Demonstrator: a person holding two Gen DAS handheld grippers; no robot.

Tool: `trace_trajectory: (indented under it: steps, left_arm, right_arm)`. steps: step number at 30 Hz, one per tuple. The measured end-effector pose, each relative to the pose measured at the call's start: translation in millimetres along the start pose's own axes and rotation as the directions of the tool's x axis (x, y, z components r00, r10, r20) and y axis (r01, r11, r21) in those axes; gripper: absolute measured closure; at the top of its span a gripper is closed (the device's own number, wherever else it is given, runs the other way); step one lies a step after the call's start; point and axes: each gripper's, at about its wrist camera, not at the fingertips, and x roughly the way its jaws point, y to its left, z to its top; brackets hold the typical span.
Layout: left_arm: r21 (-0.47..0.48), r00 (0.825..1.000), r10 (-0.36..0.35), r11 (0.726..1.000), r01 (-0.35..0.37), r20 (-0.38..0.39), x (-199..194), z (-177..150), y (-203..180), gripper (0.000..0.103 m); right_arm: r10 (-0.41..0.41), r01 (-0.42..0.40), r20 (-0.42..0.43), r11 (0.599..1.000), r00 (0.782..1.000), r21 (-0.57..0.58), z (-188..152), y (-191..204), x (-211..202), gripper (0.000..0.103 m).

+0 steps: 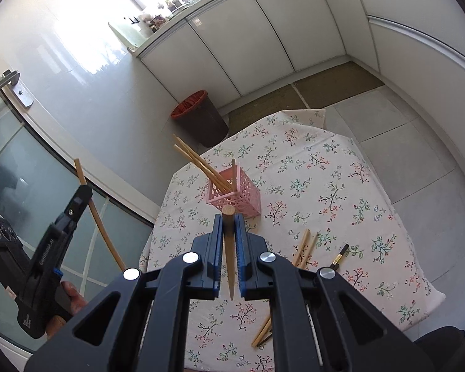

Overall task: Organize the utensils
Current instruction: 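Carry both chopsticks over the pink holder and open both tools to drop them in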

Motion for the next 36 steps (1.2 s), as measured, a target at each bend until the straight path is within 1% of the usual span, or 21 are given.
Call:
trace_trajectory:
  steps: [3,5,8,9,11,16,19,23,26,28,29,31,34,36]
  left_arm:
    - [0.001,1.000,-0.012,1.000,0.012,0.028,5,16,-5,0.097]
    - [-0.007,0.998,-0.012,1.000,0.012,0.061,4,24,-5,0.097]
    - [-0.015,0.991,0.018,1.000,-0.016,0.129,9,36,-7,0.097]
    - [-0.007,0.985,0.042,0.999,-0.041,0.167,11,39,-10,0.097]
    - [0.026,0.962,0.105,0.993,-0.115,0.252,23,47,-19,0.097]
    - [0.045,0.926,0.147,0.984,-0.173,0.347,65,55,-30,0.097]
    - [0.037,0.925,0.151,0.984,-0.174,0.348,95,52,-29,0.097]
    - [0.028,0.930,0.164,0.983,-0.183,0.329,133,39,-21,0.097]
    - [0.030,0.934,0.178,0.980,-0.197,0.309,157,19,-15,0.096]
    - [0.030,0.934,0.211,0.973,-0.229,0.289,166,1,-9,0.096]
    - [0.020,0.935,0.220,0.972,-0.234,0.277,166,-4,-5,0.093]
    - [-0.004,0.936,0.221,0.974,-0.229,0.276,155,-4,1,0.080]
    - [0.009,0.930,0.217,0.973,-0.230,0.296,127,11,1,0.080]
    - [0.027,0.930,0.222,0.970,-0.241,0.294,109,22,-1,0.080]
  right_arm:
    - [0.004,-0.004,0.008,1.000,1.000,-0.026,7,7,-1,0.095]
    - [0.011,-0.010,0.023,0.999,1.000,-0.048,13,12,-4,0.095]
    - [0.036,-0.035,0.027,0.998,0.999,-0.050,22,15,-6,0.095]
    - [0.043,-0.042,0.024,0.998,0.999,-0.048,25,14,-6,0.095]
    - [0.050,-0.049,0.025,0.998,0.998,-0.048,31,14,-5,0.095]
    - [0.055,-0.053,0.035,0.997,0.998,-0.061,44,7,-1,0.095]
    - [0.053,-0.051,0.028,0.996,0.998,-0.068,51,0,8,0.095]
    - [0.049,-0.048,0.014,0.996,0.999,-0.073,61,-9,24,0.095]
    - [0.045,-0.043,0.014,0.996,0.999,-0.073,66,-14,32,0.095]
    - [0.045,-0.045,0.011,0.997,0.999,-0.066,68,-18,36,0.095]
    - [0.047,-0.046,0.008,0.997,0.999,-0.062,68,-20,37,0.095]
    - [0.046,-0.045,0.008,0.997,0.999,-0.061,69,-20,38,0.095]
    - [0.059,-0.058,0.022,0.997,0.998,-0.059,71,-13,30,0.095]
    - [0.081,-0.079,0.034,0.995,0.996,-0.065,73,-4,20,0.095]
